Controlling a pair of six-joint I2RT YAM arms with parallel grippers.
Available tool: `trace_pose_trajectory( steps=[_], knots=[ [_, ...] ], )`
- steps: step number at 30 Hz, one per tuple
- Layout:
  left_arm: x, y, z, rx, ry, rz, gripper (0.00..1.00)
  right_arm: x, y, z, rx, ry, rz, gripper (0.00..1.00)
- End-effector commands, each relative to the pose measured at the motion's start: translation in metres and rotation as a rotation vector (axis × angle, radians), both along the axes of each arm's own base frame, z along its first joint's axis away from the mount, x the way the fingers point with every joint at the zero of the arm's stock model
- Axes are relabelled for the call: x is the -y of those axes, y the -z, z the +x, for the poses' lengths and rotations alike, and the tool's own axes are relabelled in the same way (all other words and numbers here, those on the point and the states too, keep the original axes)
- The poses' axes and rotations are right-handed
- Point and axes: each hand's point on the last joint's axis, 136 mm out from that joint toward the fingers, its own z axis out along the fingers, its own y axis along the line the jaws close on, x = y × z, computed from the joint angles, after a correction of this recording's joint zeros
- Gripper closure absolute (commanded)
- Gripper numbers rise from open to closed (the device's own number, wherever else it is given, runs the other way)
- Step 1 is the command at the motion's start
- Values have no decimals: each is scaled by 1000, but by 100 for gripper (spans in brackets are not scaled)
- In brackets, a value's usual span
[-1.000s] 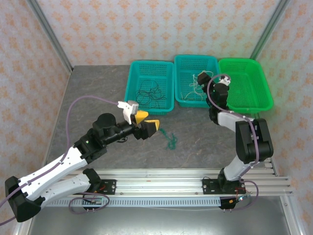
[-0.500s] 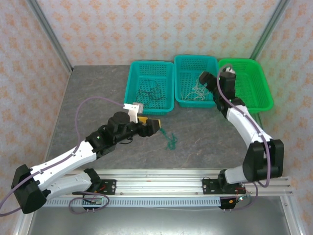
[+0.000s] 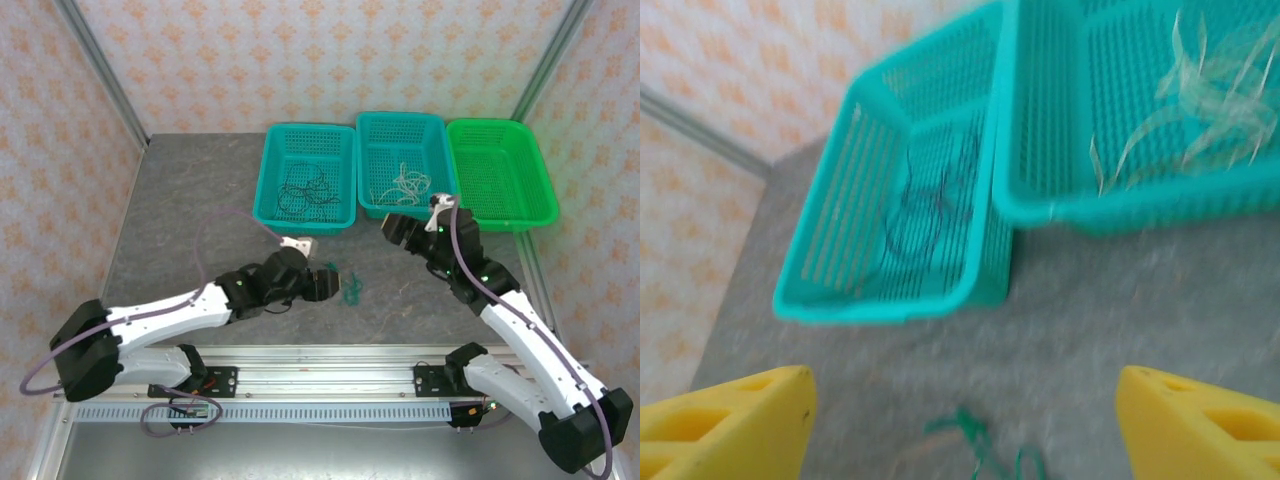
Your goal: Untangle the cables
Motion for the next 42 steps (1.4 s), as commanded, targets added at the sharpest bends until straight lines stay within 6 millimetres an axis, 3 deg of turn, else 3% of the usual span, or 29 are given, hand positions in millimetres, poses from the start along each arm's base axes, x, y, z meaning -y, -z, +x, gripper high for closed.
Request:
trace_pose_trajectory(
  steps=[1, 5, 9, 14, 16, 19, 24, 26, 31, 35, 37, 42],
  knots=[
    [1, 32, -8, -120, -36, 62, 37, -15, 62, -34, -310, -40, 15, 24],
    [16, 57, -10, -193, -28, 44, 38, -32, 84, -40, -399, -92, -1, 26],
    [35, 65, -8, -233, -23, -29, 37, -55, 108, -42, -481, -151, 6, 26],
    [42, 71, -4, -238, -31, -56, 45, -64, 138, -40, -557, -150, -16, 26],
    [45, 74, -2, -240, -25, -55, 52, -67, 144, -39, -575, -147, -7, 26],
    [48, 79, -1, -249, -32, -57, 73, -67, 151, -40, -599, -132, -6, 26],
    [44, 84, -3, -250, -32, -39, 100, -66, 164, -44, -635, -125, -42, 28],
    [43, 85, -4, -251, -26, -33, 100, -69, 168, -45, -638, -133, -72, 28],
    [41, 84, -4, -245, -24, -25, 100, -76, 183, -40, -662, -134, -142, 44],
    [40, 81, -4, -234, -23, -20, 100, -81, 195, -39, -678, -163, -196, 47],
    [38, 80, -3, -230, -27, -13, 100, -78, 201, -38, -683, -160, -224, 53],
    [25, 79, -3, -214, -53, 24, 100, -36, 204, -25, -616, -20, -424, 83]
  ],
)
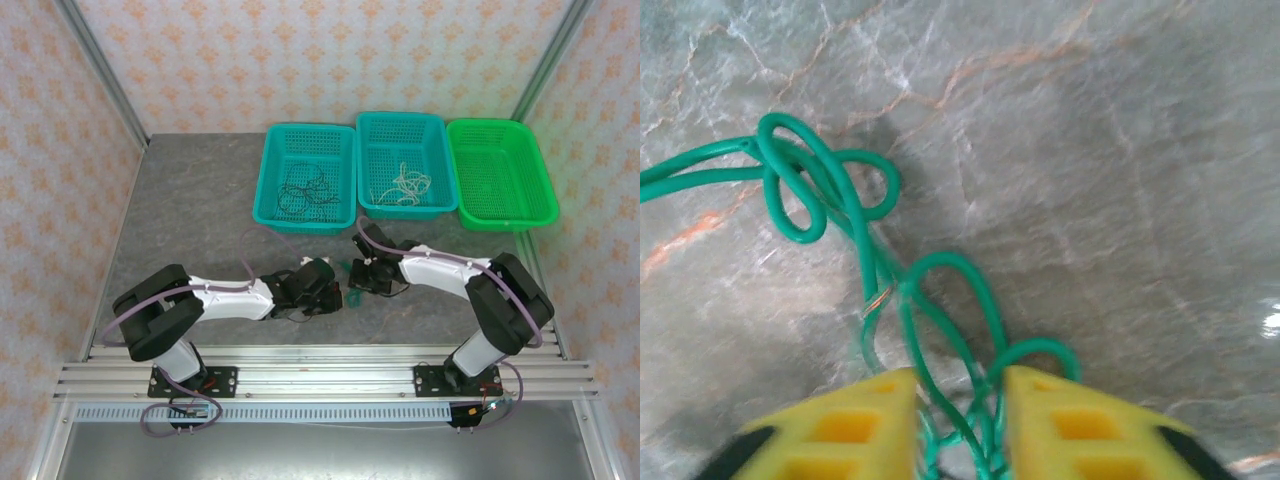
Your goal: Untangle the cables
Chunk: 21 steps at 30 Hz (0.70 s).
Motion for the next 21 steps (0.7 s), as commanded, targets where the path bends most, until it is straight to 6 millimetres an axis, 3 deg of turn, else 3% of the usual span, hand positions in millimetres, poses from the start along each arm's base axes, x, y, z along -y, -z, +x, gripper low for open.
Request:
trace_pose_trajectory(
  steps=[1, 5, 7, 11, 19, 21],
  knots=[
    [-13, -10, 1, 47, -14, 42, 100, 49, 2, 11, 84, 56, -261, 86],
    [-38, -9, -1, 67, -46, 112, 100, 93, -10, 15, 159, 139, -439, 85],
    [-50, -8, -2, 73, -62, 143, 100, 106, -14, 14, 181, 190, -441, 79],
    [-59, -7, -4, 72, -63, 150, 100, 125, -18, 14, 197, 259, -407, 77],
    [-51, 0, -6, 59, -27, 139, 100, 72, -46, 21, 254, -26, -224, 62],
    [-54, 2, -7, 57, -33, 146, 100, 73, -49, 22, 267, -49, -268, 65]
  ],
)
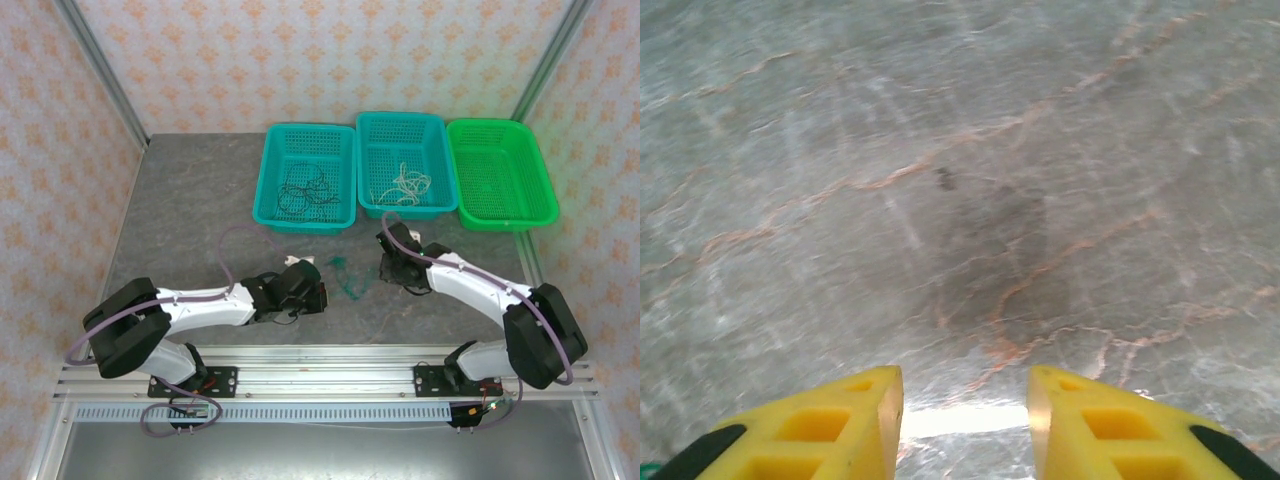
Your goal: Untangle the cables
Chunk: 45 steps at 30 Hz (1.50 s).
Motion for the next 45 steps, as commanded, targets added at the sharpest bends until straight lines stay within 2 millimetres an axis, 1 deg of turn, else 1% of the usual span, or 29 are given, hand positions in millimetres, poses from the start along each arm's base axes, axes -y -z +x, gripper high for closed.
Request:
trace_pose_trajectory(
  steps=[1, 2, 3, 5, 7, 9, 12, 14, 16, 18, 19, 20, 22, 23, 25, 26, 27, 28, 30, 32, 34, 36, 38, 40, 42, 43, 44, 45],
  knots=[
    [-16, 15, -3, -12, -11, 74, 100, -6, -12, 5, 24, -81, -56, 66],
    [-17, 16, -3, -13, -13, 76, 100, -5, -12, 5, 21, -87, -68, 65],
    [-19, 15, -3, -10, -18, 78, 100, -9, -11, 4, 14, -105, -57, 64],
    [-22, 15, -4, -8, -24, 83, 100, -23, -9, 1, 5, -138, 3, 58],
    [-24, 14, -4, -3, -28, 86, 100, -40, -7, -4, -12, -156, 94, 54],
    [-25, 14, -4, -1, -28, 92, 100, -59, -5, -10, -38, -143, 229, 51],
    [-24, 15, -3, -1, -27, 92, 100, -79, -3, -15, -52, -96, 396, 39],
    [-22, 16, -3, -3, -26, 88, 100, -86, -2, -13, -38, -58, 473, 33],
    [-21, 16, -3, -6, -25, 87, 100, -92, 1, -14, -34, -41, 526, 31],
    [-20, 16, -2, -6, -23, 86, 100, -95, 5, -15, -48, -44, 537, 30],
    [-20, 15, -2, -4, -23, 83, 100, -97, 6, -16, -58, -52, 540, 31],
    [-21, 14, -2, -3, -23, 84, 100, -99, 5, -17, -63, -65, 541, 34],
    [-23, 13, -2, 2, -28, 88, 100, -93, 3, -17, -58, -59, 506, 40],
    [-25, 12, -2, 5, -32, 92, 100, -83, 2, -16, -43, -34, 463, 44],
    [-27, 11, -2, 12, -39, 95, 100, -50, -1, -14, 0, 75, 335, 52],
    [-27, 11, -2, 14, -42, 95, 100, -34, -5, -14, 31, 132, 285, 53],
    [-27, 10, -1, 15, -44, 92, 100, -27, -11, -14, 64, 146, 279, 53],
    [-26, 9, 0, 17, -46, 89, 100, -28, -19, -15, 90, 138, 309, 52],
    [-24, 9, 1, 18, -44, 83, 100, -44, -34, -19, 110, 95, 429, 49],
    [-21, 9, 2, 18, -37, 79, 100, -56, -44, -20, 111, 90, 518, 49],
    [-17, 9, 3, 17, -28, 78, 100, -65, -48, -20, 107, 86, 560, 46],
    [-13, 10, 4, 11, -18, 76, 100, -74, -48, -18, 106, 60, 555, 39],
    [-10, 10, 4, 7, -15, 69, 100, -78, -44, -14, 105, 44, 516, 33],
    [-10, 8, 4, 9, -17, 61, 100, -81, -36, -10, 79, 46, 479, 30],
    [-12, 7, 5, 15, -22, 65, 100, -85, -24, -6, 40, 44, 435, 30],
    [-13, 6, 5, 17, -25, 68, 100, -84, -19, -5, 24, 52, 413, 34],
    [-15, 5, 4, 20, -26, 73, 100, -84, -15, -3, 18, 55, 397, 44],
    [-17, 4, 5, 24, -31, 76, 100, -83, -10, -1, 17, 68, 380, 58]
  ],
)
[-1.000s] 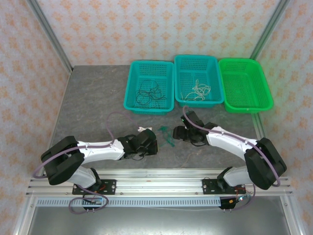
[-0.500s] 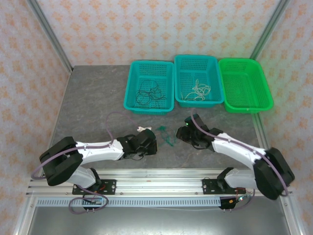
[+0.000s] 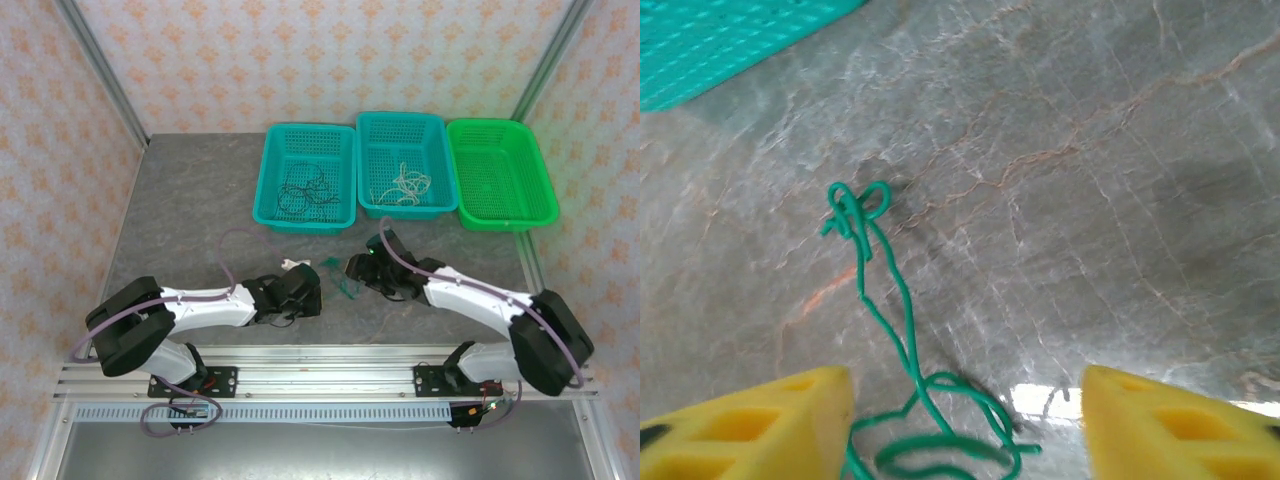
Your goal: Untangle the cables
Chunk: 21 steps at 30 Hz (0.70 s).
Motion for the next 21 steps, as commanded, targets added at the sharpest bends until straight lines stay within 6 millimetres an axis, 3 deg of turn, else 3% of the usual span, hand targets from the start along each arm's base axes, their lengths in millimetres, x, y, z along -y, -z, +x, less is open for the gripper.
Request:
trace_pose_trajectory(
  steps=[1, 3, 4, 9, 13, 18, 21],
  knots=[
    [-4, -12, 8, 44, -12, 12, 100, 4, 3, 10, 10, 40, -59, 71],
    [-10, -14, 9, 52, -34, 29, 100, 17, 8, 14, 18, 118, -98, 98],
    [-15, -14, 10, 55, -51, 44, 100, 25, 8, 15, 26, 156, -117, 100],
    [-51, -13, 10, 72, -151, 144, 100, 83, -8, 17, 117, 348, -223, 100],
    [-80, -14, 10, 83, -218, 170, 100, 142, -25, 15, 155, 515, -229, 100],
    [-125, -13, 5, 75, -309, 198, 100, 216, -44, -2, 189, 741, -232, 100],
    [-151, -10, 0, 64, -359, 213, 100, 242, -55, -10, 204, 829, -239, 100]
  ],
)
